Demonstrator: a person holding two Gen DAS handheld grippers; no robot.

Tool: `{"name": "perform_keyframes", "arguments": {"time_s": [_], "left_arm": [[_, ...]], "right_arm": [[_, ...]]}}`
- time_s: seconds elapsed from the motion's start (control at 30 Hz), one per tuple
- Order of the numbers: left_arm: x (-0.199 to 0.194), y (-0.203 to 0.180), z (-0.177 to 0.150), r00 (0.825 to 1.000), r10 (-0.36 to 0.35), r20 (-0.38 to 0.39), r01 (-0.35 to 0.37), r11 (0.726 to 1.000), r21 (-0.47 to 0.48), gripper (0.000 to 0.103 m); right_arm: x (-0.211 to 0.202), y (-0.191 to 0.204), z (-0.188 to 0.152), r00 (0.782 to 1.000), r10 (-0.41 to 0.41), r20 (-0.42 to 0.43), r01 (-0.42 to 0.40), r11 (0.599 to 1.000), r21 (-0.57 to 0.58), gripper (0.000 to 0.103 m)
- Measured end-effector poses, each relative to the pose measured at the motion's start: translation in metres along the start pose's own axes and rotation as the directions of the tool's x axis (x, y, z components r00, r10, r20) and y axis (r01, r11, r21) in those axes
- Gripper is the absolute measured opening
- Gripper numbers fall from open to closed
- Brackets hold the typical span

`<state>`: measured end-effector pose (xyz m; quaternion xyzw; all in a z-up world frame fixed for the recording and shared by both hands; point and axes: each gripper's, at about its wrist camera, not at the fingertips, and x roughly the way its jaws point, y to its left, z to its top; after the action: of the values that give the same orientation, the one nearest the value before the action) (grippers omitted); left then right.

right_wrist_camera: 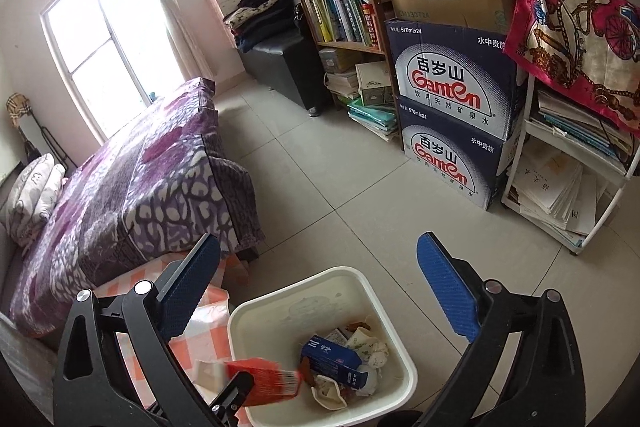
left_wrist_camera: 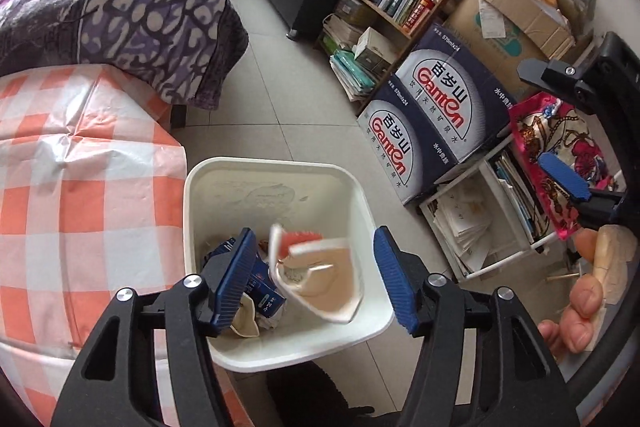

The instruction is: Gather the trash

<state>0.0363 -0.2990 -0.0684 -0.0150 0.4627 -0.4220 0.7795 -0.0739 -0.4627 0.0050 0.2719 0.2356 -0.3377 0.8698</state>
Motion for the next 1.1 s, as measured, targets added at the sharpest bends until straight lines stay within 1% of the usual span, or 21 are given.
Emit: {"name": "perform_keyframes", "arguments": {"time_s": [0.07, 0.1, 0.13, 0.17, 0.23, 0.27, 0.37, 0.4, 0.43, 0.5, 0.53, 0.57, 0.6, 0.63, 0.7, 0.77, 0.8, 0.9, 0.97, 1.1], "left_arm": [[-0.013, 0.003, -0.002, 0.998, 0.045, 0.033, -0.045, 0.999, -0.002, 0.07], [-0.022, 0.005, -0.004, 0.995, 0.083, 0.055, -0.083, 0.997, -0.001, 0.072], [-0.032, 0.007, -0.007, 0.989, 0.126, 0.081, -0.126, 0.992, 0.0, 0.077], [-0.041, 0.009, -0.01, 0.981, 0.161, 0.105, -0.162, 0.987, -0.001, 0.082], [-0.062, 0.014, -0.016, 0.961, 0.231, 0.151, -0.232, 0.973, -0.009, 0.088], [-0.074, 0.017, -0.019, 0.945, 0.276, 0.175, -0.278, 0.961, -0.018, 0.091], [-0.108, 0.025, -0.029, 0.879, 0.399, 0.259, -0.401, 0.915, -0.049, 0.094], [-0.12, 0.029, -0.032, 0.853, 0.435, 0.288, -0.437, 0.898, -0.062, 0.094], [-0.132, 0.031, -0.035, 0.82, 0.477, 0.317, -0.478, 0.875, -0.079, 0.096], [-0.155, 0.036, -0.044, 0.739, 0.552, 0.386, -0.554, 0.824, -0.119, 0.096], [-0.166, 0.039, -0.05, 0.695, 0.578, 0.428, -0.58, 0.802, -0.141, 0.096], [-0.175, 0.043, -0.053, 0.66, 0.595, 0.459, -0.598, 0.786, -0.16, 0.096], [-0.183, 0.048, -0.056, 0.633, 0.615, 0.47, -0.615, 0.768, -0.176, 0.096], [-0.189, 0.053, -0.058, 0.619, 0.634, 0.463, -0.628, 0.754, -0.192, 0.096], [-0.199, 0.067, -0.061, 0.608, 0.661, 0.441, -0.633, 0.738, -0.234, 0.096], [-0.207, 0.08, -0.064, 0.602, 0.677, 0.423, -0.634, 0.728, -0.262, 0.096], [-0.211, 0.085, -0.066, 0.596, 0.688, 0.414, -0.64, 0.718, -0.272, 0.096], [-0.223, 0.096, -0.075, 0.566, 0.723, 0.395, -0.663, 0.685, -0.303, 0.096], [-0.229, 0.103, -0.078, 0.561, 0.735, 0.381, -0.666, 0.674, -0.32, 0.096], [-0.24, 0.116, -0.085, 0.541, 0.764, 0.35, -0.673, 0.644, -0.364, 0.096]], "right_arm": [[-0.003, 0.001, -0.003, 1.0, 0.03, 0.0, -0.03, 1.0, 0.01, 0.095], [-0.004, 0.002, -0.004, 0.999, 0.039, 0.001, -0.039, 0.999, 0.015, 0.095], [-0.006, 0.004, -0.006, 0.999, 0.048, 0.003, -0.048, 0.999, 0.015, 0.095], [-0.008, 0.009, -0.009, 0.998, 0.056, 0.006, -0.056, 0.998, 0.005, 0.096], [-0.012, 0.018, -0.014, 0.998, 0.062, 0.018, -0.062, 0.998, -0.016, 0.096], [-0.015, 0.024, -0.017, 0.997, 0.069, 0.03, -0.068, 0.997, -0.03, 0.096], [-0.025, 0.042, -0.029, 0.995, 0.079, 0.064, -0.075, 0.995, -0.065, 0.096], [-0.028, 0.048, -0.033, 0.994, 0.083, 0.07, -0.078, 0.994, -0.078, 0.096], [-0.031, 0.054, -0.038, 0.993, 0.087, 0.075, -0.079, 0.992, -0.094, 0.096], [-0.037, 0.067, -0.049, 0.992, 0.098, 0.083, -0.087, 0.987, -0.132, 0.096], [-0.039, 0.073, -0.054, 0.991, 0.104, 0.084, -0.091, 0.985, -0.148, 0.096], [-0.042, 0.079, -0.059, 0.99, 0.113, 0.081, -0.099, 0.981, -0.165, 0.096], [-0.044, 0.086, -0.066, 0.989, 0.125, 0.077, -0.109, 0.977, -0.184, 0.096], [-0.046, 0.091, -0.072, 0.988, 0.133, 0.071, -0.117, 0.972, -0.203, 0.096], [-0.047, 0.107, -0.087, 0.99, 0.136, 0.037, -0.122, 0.957, -0.263, 0.096], [-0.048, 0.123, -0.103, 0.988, 0.153, 0.013, -0.141, 0.935, -0.325, 0.096], [-0.049, 0.13, -0.11, 0.988, 0.157, 0.008, -0.145, 0.927, -0.346, 0.096], [-0.054, 0.15, -0.13, 0.983, 0.185, -0.002, -0.17, 0.897, -0.408, 0.096], [-0.058, 0.161, -0.141, 0.98, 0.199, -0.013, -0.185, 0.88, -0.437, 0.096], [-0.065, 0.177, -0.157, 0.973, 0.231, -0.017, -0.211, 0.856, -0.472, 0.096]]}}
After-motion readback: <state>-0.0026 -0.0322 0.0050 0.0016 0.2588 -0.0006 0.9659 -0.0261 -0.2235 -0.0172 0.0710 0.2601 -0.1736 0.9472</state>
